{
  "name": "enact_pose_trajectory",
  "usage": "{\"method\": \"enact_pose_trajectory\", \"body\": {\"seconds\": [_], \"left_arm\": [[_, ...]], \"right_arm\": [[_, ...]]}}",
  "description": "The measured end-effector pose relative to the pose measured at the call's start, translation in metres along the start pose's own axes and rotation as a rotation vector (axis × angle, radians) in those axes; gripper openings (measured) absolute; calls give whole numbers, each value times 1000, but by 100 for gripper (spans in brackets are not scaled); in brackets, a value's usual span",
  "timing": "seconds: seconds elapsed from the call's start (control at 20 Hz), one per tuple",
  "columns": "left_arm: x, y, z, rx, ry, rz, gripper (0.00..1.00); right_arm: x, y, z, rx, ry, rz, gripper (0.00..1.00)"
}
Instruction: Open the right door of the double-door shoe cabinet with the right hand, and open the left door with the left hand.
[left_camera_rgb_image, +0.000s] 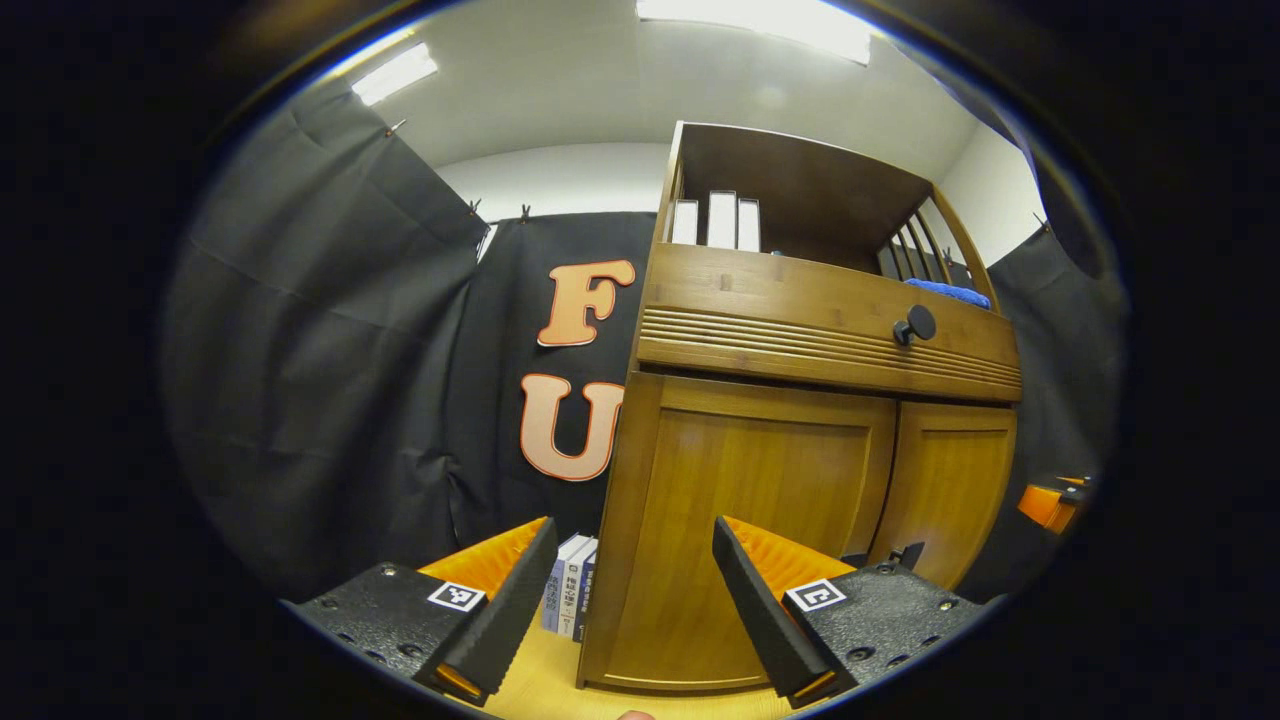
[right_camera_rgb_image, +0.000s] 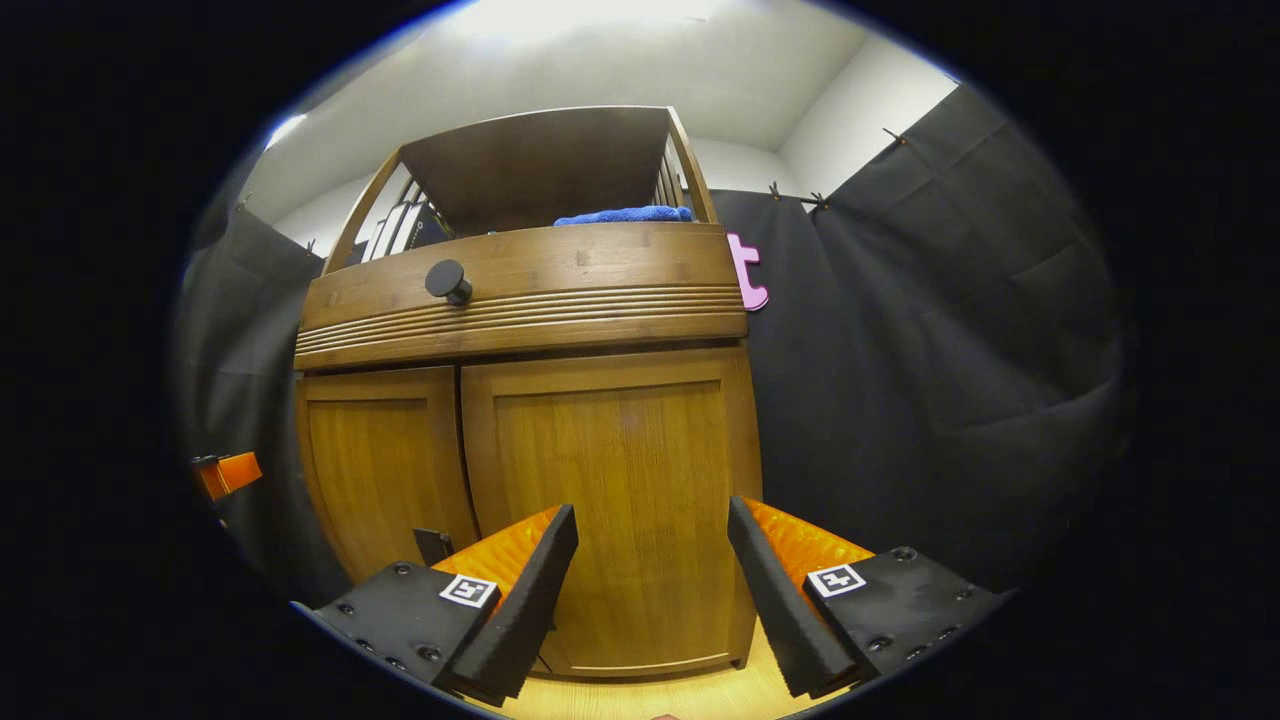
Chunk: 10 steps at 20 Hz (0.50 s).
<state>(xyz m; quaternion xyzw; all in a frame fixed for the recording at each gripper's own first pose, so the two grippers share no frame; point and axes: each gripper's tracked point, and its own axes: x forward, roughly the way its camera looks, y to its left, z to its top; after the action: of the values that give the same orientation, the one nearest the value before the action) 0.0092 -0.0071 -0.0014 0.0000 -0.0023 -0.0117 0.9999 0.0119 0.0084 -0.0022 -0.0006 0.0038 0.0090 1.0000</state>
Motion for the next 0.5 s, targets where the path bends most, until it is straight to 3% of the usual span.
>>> {"method": "enact_pose_trajectory", "body": {"seconds": [0.5], "left_arm": [[3,2,0,-1,0,-4,94]], "right_arm": [[3,2,3,-5,-11,-4,98]]}}
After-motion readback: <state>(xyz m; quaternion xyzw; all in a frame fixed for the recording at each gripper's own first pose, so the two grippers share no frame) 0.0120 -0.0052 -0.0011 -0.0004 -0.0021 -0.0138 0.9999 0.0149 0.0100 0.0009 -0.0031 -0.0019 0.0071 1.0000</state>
